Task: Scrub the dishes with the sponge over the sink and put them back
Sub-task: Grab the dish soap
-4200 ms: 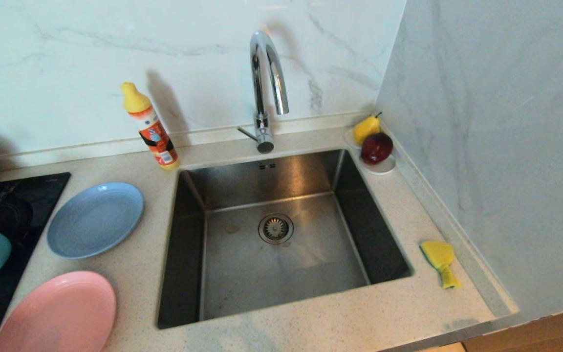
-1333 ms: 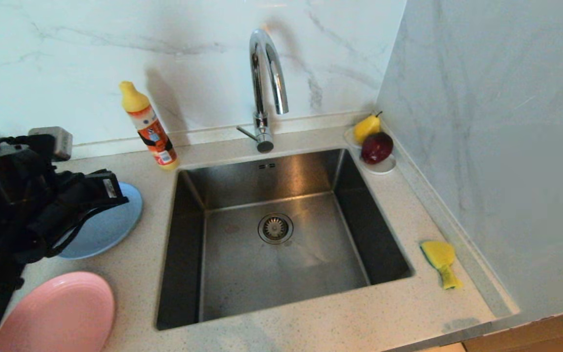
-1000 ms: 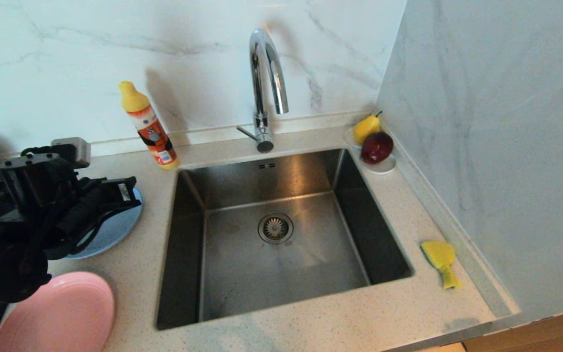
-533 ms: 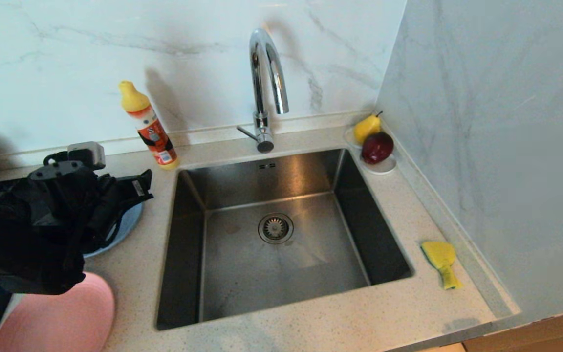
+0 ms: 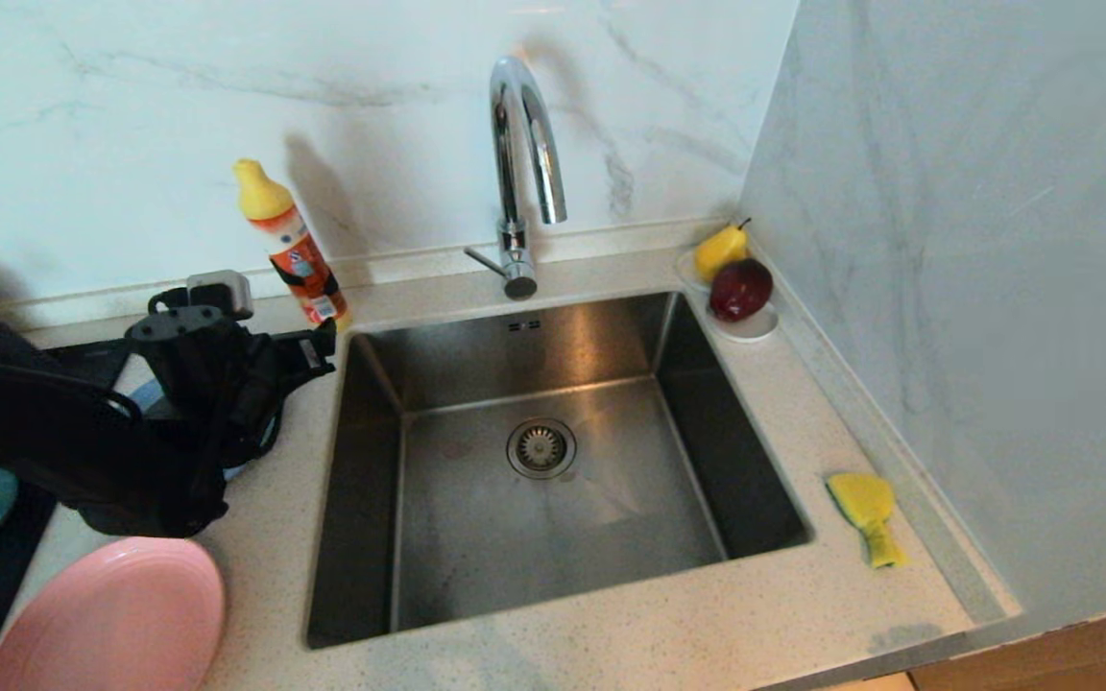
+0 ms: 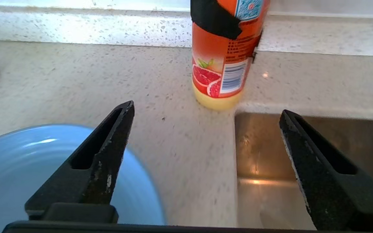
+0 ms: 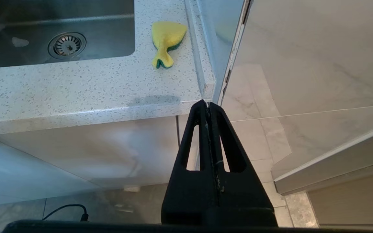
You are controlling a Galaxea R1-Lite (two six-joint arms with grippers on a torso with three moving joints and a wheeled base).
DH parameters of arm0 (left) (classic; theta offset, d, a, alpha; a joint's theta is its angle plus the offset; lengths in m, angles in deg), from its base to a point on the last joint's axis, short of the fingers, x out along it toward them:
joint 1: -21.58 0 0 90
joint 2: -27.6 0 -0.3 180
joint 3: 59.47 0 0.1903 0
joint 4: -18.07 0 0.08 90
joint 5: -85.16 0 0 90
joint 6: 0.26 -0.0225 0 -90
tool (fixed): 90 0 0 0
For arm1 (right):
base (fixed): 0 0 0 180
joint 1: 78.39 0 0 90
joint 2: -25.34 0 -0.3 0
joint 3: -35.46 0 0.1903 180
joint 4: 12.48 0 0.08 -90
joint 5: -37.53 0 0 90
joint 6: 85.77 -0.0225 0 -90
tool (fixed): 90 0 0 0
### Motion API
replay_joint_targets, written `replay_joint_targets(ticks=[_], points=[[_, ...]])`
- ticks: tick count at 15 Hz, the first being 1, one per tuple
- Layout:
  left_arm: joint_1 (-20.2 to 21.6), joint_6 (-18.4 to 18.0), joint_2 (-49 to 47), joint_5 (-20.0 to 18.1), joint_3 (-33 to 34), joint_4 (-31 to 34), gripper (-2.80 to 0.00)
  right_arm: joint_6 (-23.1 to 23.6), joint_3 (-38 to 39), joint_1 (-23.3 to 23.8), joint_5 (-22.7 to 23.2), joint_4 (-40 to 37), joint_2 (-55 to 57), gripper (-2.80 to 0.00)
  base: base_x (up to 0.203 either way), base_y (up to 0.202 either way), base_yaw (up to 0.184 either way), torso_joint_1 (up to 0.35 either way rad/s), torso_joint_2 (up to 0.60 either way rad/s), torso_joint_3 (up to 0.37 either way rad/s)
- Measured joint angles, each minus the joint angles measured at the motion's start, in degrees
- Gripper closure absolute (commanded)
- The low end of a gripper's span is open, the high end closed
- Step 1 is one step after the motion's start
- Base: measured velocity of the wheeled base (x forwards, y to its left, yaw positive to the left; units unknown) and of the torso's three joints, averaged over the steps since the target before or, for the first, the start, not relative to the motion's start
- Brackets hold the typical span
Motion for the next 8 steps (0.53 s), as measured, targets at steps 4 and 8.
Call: replay_joint_targets(ticks=[4,8], points=[[-0.11,0.04,-4.79,1.9,-6.82,0.23,-2.8,0.01,0.0,0.0,0.02,0.0,0.0,0.0,0.0,0.0,0.0,0.0,0.0,0.0],[-0.07,0.07,-8.95,3.68,-14.32,1.63,-2.8,0.01,0.0,0.0,0.0,0.01,0.0,0.0,0.0,0.0,0.0,0.0,0.0,0.0]])
